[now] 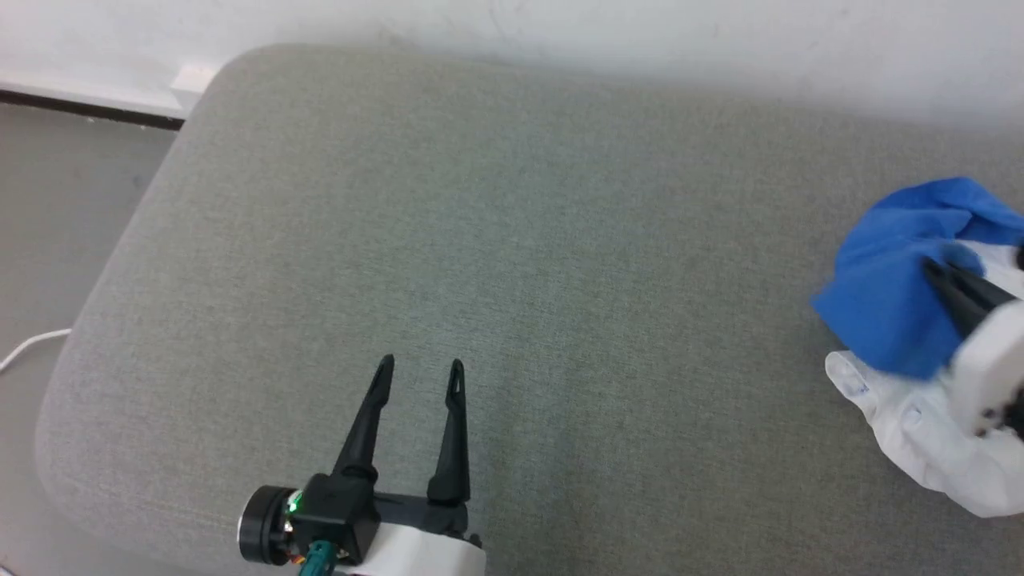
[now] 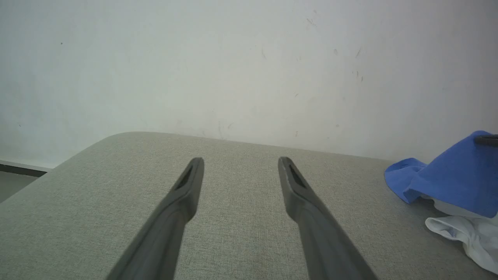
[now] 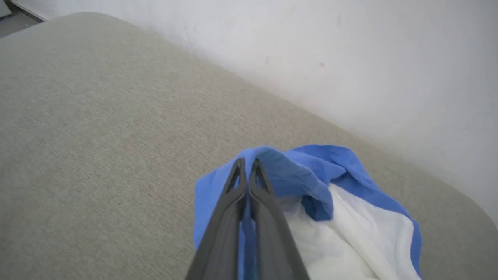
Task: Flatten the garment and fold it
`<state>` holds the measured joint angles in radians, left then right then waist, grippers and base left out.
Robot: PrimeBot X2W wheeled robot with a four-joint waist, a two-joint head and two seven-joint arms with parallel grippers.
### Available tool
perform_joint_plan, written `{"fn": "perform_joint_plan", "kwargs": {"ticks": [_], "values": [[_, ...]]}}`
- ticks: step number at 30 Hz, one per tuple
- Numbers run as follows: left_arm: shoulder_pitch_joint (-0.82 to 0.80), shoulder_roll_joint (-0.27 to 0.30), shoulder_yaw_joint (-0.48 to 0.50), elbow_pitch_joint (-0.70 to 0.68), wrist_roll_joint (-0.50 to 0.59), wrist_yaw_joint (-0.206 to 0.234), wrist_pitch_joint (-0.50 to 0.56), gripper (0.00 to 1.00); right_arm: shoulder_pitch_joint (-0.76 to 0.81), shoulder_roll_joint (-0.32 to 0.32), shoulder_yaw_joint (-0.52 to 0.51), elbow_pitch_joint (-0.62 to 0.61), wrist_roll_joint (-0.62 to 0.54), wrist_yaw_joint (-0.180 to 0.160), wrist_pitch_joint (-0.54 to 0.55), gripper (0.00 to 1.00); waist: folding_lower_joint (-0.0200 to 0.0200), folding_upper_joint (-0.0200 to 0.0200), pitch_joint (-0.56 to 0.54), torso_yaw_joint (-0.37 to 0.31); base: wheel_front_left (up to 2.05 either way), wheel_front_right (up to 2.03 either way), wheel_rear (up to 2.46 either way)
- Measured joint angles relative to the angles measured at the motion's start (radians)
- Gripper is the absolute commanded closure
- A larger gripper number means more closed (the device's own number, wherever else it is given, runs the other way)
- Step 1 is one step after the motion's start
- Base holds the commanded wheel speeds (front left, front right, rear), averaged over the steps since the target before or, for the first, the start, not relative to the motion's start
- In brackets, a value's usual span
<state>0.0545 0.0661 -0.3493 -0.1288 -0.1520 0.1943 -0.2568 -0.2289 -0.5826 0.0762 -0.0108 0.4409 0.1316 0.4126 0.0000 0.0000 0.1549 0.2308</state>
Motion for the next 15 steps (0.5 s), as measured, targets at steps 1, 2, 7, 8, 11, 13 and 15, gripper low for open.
{"fn": "perform_joint_plan", "kwargs": {"ticks": [1,2,7,8,11,13,15], "values": [[0.000,0.000,0.005,0.000,-0.002,0.000,0.000,0.00,-0.021,0.008,0.027,-0.020,0.002,0.000,0.001,1.00,0.0000,0.0000,-0.007,0.002,0.00,0.00,0.00],[0.001,0.001,0.011,0.000,-0.005,0.000,0.000,0.00,-0.043,0.016,0.060,-0.040,0.002,0.000,0.001,1.00,0.0000,0.0000,-0.013,0.005,0.00,0.00,0.00],[0.007,0.002,0.037,-0.007,-0.006,-0.001,0.000,0.00,-0.193,0.106,0.285,-0.101,0.025,0.000,0.011,1.00,0.0000,0.0000,-0.023,0.029,0.00,0.00,0.00],[0.008,0.002,0.041,-0.010,-0.006,-0.001,0.000,0.00,-0.223,0.135,0.333,-0.103,0.038,0.000,0.011,1.00,-0.0001,0.0000,-0.022,0.034,0.00,0.00,0.00],[0.017,0.002,0.056,-0.020,-0.006,0.000,0.000,0.00,-0.303,0.230,0.468,-0.105,0.086,0.000,0.009,1.00,0.0000,0.0000,-0.012,0.049,0.00,0.00,0.00],[0.021,0.001,0.061,-0.026,-0.005,0.000,0.000,0.00,-0.341,0.283,0.542,-0.108,0.120,0.000,0.008,1.00,0.0000,0.0000,-0.003,0.059,0.00,0.00,0.00],[0.024,0.001,0.064,-0.034,-0.004,0.001,0.000,0.00,-0.357,0.327,0.602,-0.110,0.166,0.000,0.010,1.00,0.0000,0.0000,0.006,0.071,0.00,0.00,0.00]]}}
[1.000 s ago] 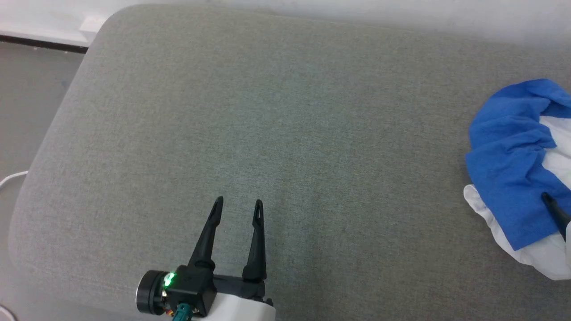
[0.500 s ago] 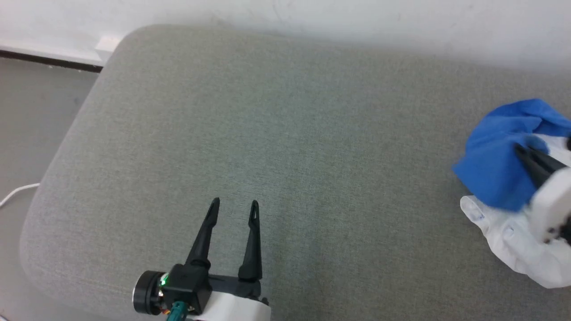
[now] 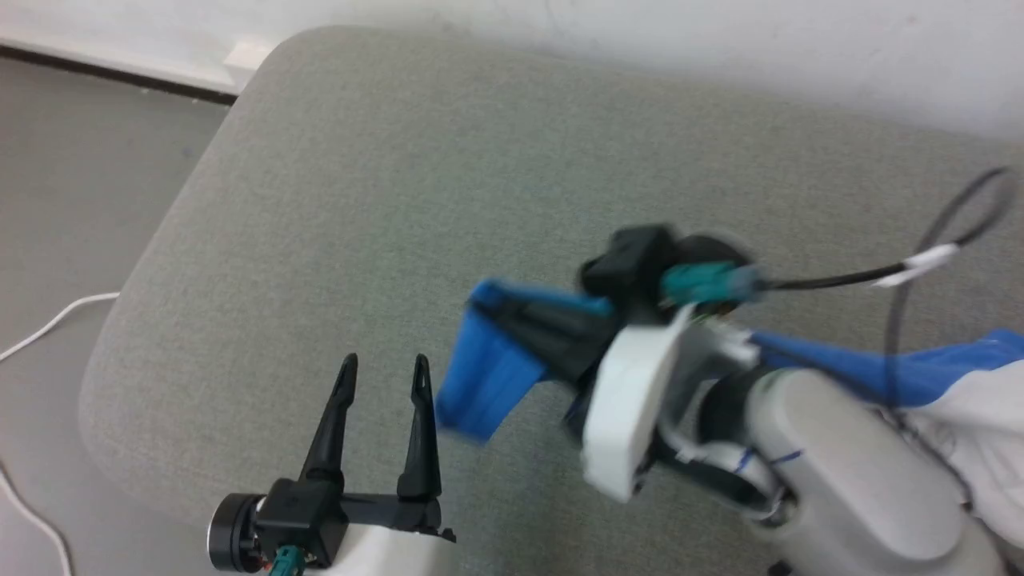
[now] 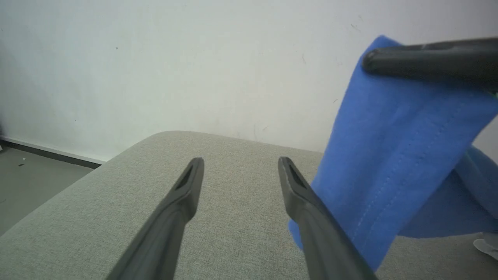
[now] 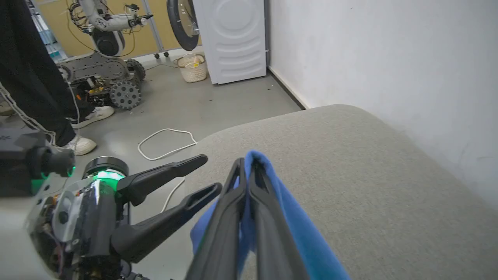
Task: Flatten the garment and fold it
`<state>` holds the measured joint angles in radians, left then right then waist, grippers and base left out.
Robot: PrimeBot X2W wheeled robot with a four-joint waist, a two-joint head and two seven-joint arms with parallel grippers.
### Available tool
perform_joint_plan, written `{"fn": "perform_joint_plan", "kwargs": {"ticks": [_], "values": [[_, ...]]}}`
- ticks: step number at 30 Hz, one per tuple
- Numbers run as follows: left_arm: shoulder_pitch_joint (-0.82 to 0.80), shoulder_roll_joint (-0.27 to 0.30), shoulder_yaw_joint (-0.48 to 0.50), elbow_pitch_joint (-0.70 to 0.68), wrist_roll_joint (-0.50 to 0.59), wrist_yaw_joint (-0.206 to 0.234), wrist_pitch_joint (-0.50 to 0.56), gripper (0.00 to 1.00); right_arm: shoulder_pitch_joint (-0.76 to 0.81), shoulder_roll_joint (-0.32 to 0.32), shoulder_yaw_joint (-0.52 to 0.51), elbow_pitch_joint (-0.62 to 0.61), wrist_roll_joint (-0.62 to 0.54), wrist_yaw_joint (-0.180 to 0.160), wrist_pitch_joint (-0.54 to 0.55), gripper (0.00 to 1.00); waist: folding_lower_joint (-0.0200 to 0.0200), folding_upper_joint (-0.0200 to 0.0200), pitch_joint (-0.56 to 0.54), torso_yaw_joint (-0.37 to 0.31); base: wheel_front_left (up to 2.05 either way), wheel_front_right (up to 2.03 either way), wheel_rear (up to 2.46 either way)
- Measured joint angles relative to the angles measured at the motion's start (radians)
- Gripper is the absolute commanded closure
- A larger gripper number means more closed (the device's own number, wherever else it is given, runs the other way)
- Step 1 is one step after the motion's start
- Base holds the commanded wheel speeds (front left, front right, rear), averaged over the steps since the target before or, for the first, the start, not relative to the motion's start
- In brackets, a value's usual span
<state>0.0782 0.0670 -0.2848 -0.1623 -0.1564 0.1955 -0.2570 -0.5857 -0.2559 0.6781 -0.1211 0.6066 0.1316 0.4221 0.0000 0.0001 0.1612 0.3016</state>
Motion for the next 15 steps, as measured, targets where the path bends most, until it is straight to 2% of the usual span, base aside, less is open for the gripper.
{"fn": "perform_joint_plan", "kwargs": {"ticks": [2,5,6,7,8,9,12,15], "values": [[0.002,-0.001,0.000,-0.004,0.001,0.000,0.000,0.00,0.001,0.020,0.045,0.007,0.041,0.000,0.011,1.00,0.0000,0.0000,0.009,0.012,0.00,0.00,0.00],[0.002,-0.002,-0.007,-0.004,0.001,0.000,0.000,0.00,0.019,-0.004,0.086,0.048,0.057,0.000,0.027,1.00,0.0000,0.0000,0.020,0.029,0.00,0.00,0.00],[0.002,-0.002,-0.011,-0.003,0.001,0.000,0.000,0.00,0.033,-0.020,0.095,0.075,0.060,0.000,0.034,0.94,0.0000,0.0000,0.023,0.033,0.00,0.00,0.00],[0.002,-0.003,-0.015,-0.002,0.001,0.000,0.000,0.00,0.052,-0.036,0.099,0.106,0.064,0.000,0.042,0.74,0.0000,0.0000,0.025,0.036,0.00,0.00,0.00],[0.002,-0.004,-0.019,0.001,-0.001,0.000,0.000,0.00,0.070,-0.057,0.108,0.137,0.060,0.000,0.045,0.61,0.0000,0.0000,0.027,0.039,0.00,0.00,0.00],[0.002,-0.006,-0.022,0.004,-0.002,0.000,0.000,0.00,0.085,-0.078,0.114,0.166,0.050,0.000,0.044,0.00,0.0000,0.0000,0.028,0.041,0.00,0.00,0.00],[0.002,-0.008,-0.032,0.014,-0.002,0.000,0.000,0.00,0.109,-0.117,0.132,0.242,0.035,0.000,0.039,0.00,0.0000,0.0000,0.026,0.036,0.00,0.00,0.00],[-0.002,-0.010,-0.035,0.019,-0.002,0.000,0.000,0.00,0.115,-0.114,0.137,0.266,0.050,0.000,0.018,0.00,0.0000,0.0000,0.022,0.021,0.00,0.00,0.00]]}}
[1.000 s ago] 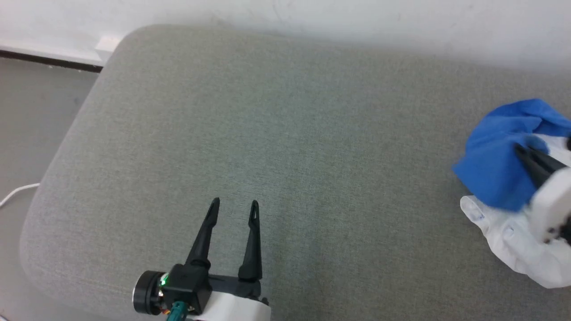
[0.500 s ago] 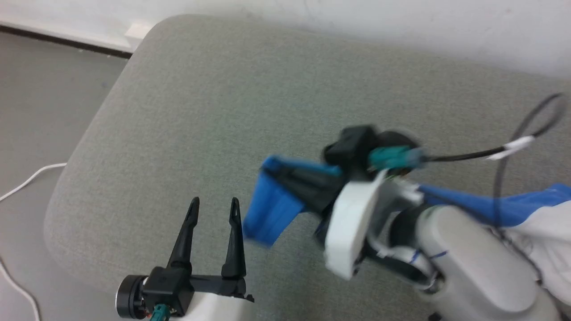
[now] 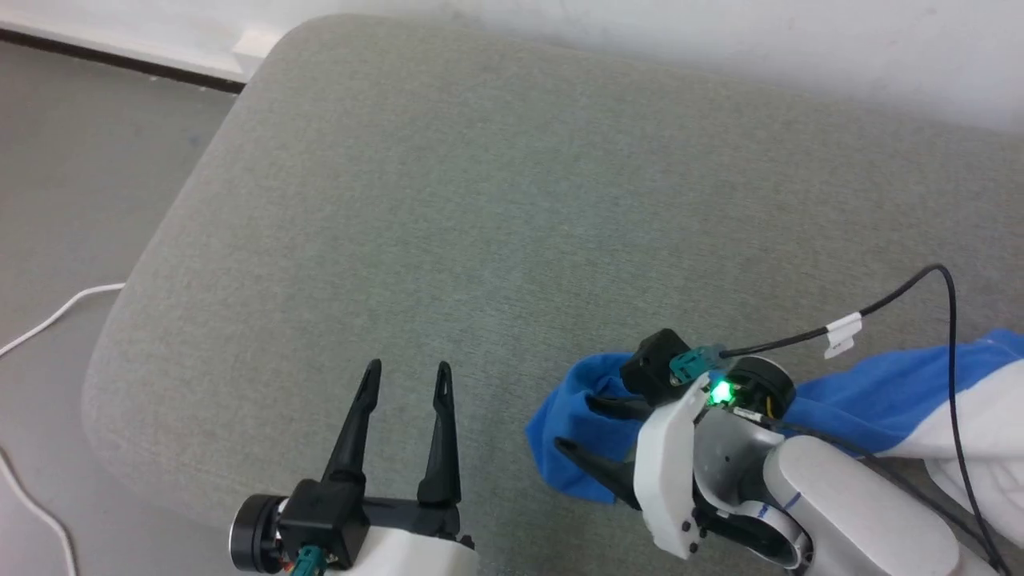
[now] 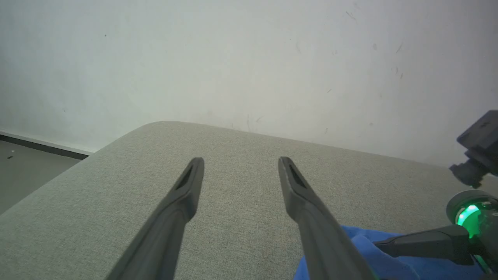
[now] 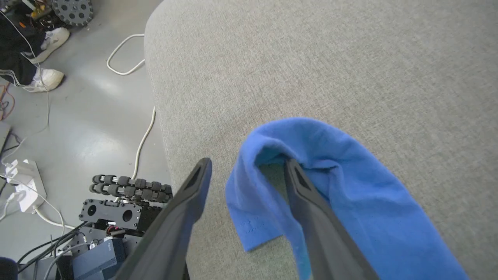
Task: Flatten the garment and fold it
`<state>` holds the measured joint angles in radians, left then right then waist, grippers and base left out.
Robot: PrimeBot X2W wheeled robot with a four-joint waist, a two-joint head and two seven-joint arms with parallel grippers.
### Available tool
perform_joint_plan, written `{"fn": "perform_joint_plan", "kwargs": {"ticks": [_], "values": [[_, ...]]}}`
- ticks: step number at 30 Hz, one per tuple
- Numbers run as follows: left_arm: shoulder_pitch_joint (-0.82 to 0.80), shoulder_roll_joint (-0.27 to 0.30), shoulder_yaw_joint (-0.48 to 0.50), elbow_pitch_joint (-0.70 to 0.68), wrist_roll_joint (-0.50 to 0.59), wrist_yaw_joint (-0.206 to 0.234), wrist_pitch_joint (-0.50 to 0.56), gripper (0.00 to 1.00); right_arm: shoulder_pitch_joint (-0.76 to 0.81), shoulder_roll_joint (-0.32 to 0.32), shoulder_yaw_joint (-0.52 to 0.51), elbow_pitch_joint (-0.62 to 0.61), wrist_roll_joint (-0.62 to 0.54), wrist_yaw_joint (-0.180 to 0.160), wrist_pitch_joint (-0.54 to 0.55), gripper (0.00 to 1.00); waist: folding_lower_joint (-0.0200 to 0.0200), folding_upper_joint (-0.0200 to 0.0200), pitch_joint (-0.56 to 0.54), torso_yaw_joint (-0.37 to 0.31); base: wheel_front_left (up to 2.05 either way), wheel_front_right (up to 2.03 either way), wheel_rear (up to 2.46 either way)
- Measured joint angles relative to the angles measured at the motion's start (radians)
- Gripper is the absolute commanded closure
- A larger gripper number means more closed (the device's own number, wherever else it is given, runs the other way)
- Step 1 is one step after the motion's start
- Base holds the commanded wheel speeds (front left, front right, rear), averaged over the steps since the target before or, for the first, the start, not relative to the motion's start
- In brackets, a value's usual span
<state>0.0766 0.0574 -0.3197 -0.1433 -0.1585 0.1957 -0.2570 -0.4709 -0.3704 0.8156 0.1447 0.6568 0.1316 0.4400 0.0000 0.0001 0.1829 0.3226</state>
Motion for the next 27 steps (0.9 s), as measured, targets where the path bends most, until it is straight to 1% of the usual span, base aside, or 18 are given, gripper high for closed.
{"fn": "perform_joint_plan", "kwargs": {"ticks": [4,7,9,12,14,17,19,22,24,27], "values": [[-0.005,-0.001,0.004,0.007,0.000,0.000,0.000,0.00,-0.005,0.017,-0.016,-0.041,0.068,0.000,-0.017,0.00,0.0000,0.0000,-0.010,-0.027,0.00,0.00,0.00],[-0.006,-0.001,0.011,0.011,0.000,-0.001,0.000,0.00,-0.019,0.018,-0.097,-0.095,0.098,0.000,-0.059,0.00,0.0000,0.0000,-0.021,-0.050,0.00,0.00,0.00],[-0.005,-0.001,0.018,0.011,0.001,-0.002,0.000,0.00,-0.019,0.005,-0.175,-0.127,0.087,0.000,-0.097,0.00,0.0000,0.0000,-0.030,-0.067,0.00,0.00,0.00],[-0.001,0.004,0.027,0.012,0.002,-0.004,0.000,0.00,0.004,-0.020,-0.324,-0.157,0.020,0.000,-0.151,0.00,0.0000,0.0000,-0.044,-0.096,0.00,0.00,0.00],[0.005,0.011,0.032,0.012,0.002,-0.011,0.000,0.00,0.053,-0.022,-0.434,-0.174,-0.030,0.000,-0.174,0.00,0.0000,0.0000,-0.054,-0.116,0.00,0.00,0.00],[0.006,0.020,0.038,0.012,0.002,-0.012,0.000,0.00,0.167,-0.006,-0.602,-0.213,-0.112,0.000,-0.191,0.00,-0.0001,0.0000,-0.068,-0.148,0.00,0.00,0.00],[0.010,0.027,0.039,0.010,0.004,-0.018,0.000,0.00,0.248,0.019,-0.707,-0.258,-0.171,0.000,-0.203,0.00,-0.0001,0.0000,-0.076,-0.169,0.00,0.00,0.00],[0.025,0.033,0.039,0.008,0.004,-0.019,0.000,0.00,0.373,0.076,-0.866,-0.329,-0.265,0.000,-0.233,0.00,-0.0001,0.0000,-0.085,-0.198,0.00,0.00,0.00],[0.029,0.035,0.035,0.007,0.005,-0.020,0.000,0.00,0.459,0.138,-0.971,-0.374,-0.328,0.000,-0.261,0.00,-0.0002,0.0000,-0.089,-0.215,0.00,0.00,0.00],[0.032,0.034,0.026,0.009,0.006,-0.023,0.000,0.00,0.591,0.256,-1.095,-0.411,-0.405,0.000,-0.323,0.00,-0.0002,0.0000,-0.093,-0.233,0.00,0.00,0.00]]}}
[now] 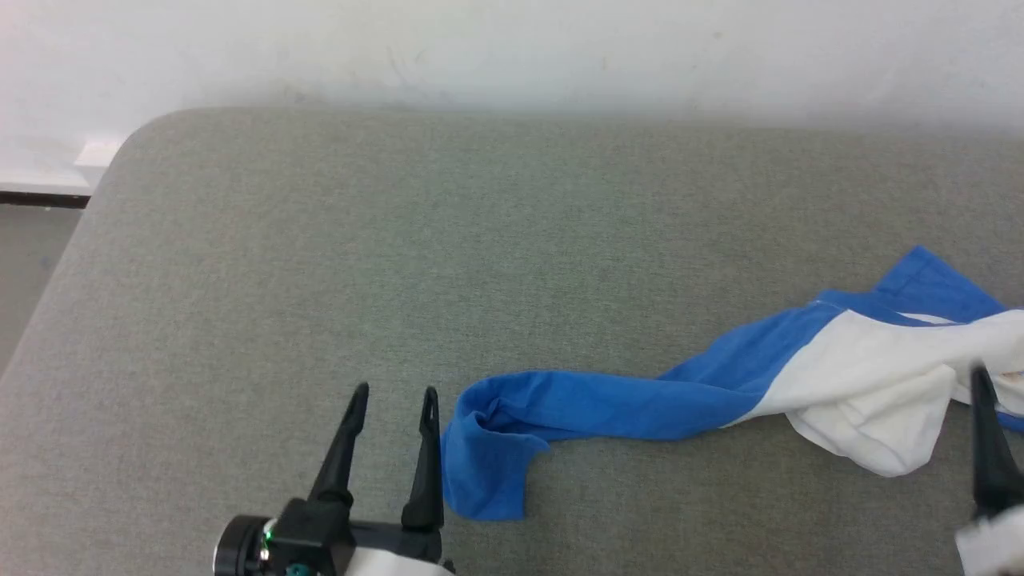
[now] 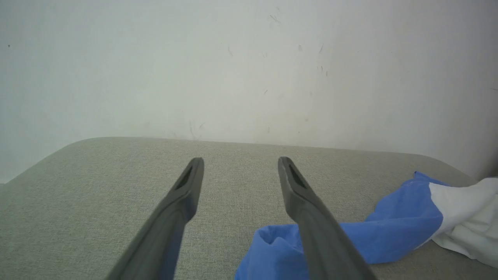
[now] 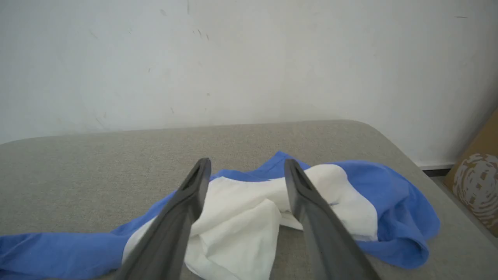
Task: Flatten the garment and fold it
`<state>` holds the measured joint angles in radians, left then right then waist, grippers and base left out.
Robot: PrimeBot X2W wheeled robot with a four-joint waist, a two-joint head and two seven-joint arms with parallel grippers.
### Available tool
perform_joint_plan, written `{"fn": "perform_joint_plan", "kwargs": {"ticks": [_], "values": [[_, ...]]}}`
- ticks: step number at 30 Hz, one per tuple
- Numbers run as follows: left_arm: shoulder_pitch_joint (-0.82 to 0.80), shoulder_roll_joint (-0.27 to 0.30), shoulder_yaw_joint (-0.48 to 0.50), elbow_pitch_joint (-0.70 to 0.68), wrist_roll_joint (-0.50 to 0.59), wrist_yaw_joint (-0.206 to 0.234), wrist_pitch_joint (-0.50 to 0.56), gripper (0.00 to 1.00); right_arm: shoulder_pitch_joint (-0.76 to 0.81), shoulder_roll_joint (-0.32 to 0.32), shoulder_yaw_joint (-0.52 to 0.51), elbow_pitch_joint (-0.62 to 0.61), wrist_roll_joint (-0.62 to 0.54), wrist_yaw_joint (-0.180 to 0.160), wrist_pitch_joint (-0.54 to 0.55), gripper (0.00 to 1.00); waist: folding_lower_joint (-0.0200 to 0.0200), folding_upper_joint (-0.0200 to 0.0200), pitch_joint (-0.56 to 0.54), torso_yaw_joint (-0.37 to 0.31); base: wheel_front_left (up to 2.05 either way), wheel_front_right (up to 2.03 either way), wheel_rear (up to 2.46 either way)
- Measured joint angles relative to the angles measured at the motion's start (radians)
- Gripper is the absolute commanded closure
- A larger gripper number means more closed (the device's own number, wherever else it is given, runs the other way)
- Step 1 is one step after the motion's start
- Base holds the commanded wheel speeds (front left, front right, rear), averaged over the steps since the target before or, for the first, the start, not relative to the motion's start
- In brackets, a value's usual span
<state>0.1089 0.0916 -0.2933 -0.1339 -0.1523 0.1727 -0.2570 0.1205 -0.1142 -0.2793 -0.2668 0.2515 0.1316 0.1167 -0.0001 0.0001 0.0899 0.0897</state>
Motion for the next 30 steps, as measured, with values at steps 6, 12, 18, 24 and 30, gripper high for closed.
{"fn": "perform_joint_plan", "kwargs": {"ticks": [6,12,18,24,30], "values": [[0.037,0.001,-0.010,0.023,0.003,-0.005,0.000,0.00,0.166,0.060,-0.072,0.009,0.005,0.000,-0.076,0.00,0.0000,0.0000,-0.004,-0.028,0.00,0.00,0.00],[-0.029,0.023,-0.059,0.021,0.039,-0.047,0.058,0.00,0.161,0.061,-0.069,0.013,0.043,0.000,-0.100,0.00,0.0000,0.0000,0.004,-0.063,0.00,0.00,0.00],[-0.301,0.021,-0.175,0.086,0.088,-0.172,0.268,0.00,0.109,0.060,-0.064,0.002,0.043,0.000,-0.100,0.00,0.0002,0.0000,0.047,-0.075,0.00,0.00,0.00],[-0.541,-0.029,-0.318,0.263,0.089,-0.258,0.435,0.00,0.080,0.061,-0.038,0.000,0.051,0.000,-0.087,0.00,0.0003,0.0000,0.105,-0.079,0.00,0.00,0.00],[-0.677,-0.035,-0.478,0.475,0.088,-0.288,0.564,0.00,0.040,0.061,-0.033,0.001,0.053,0.000,-0.082,0.00,0.0004,0.0000,0.155,-0.101,0.00,0.00,0.00]]}}
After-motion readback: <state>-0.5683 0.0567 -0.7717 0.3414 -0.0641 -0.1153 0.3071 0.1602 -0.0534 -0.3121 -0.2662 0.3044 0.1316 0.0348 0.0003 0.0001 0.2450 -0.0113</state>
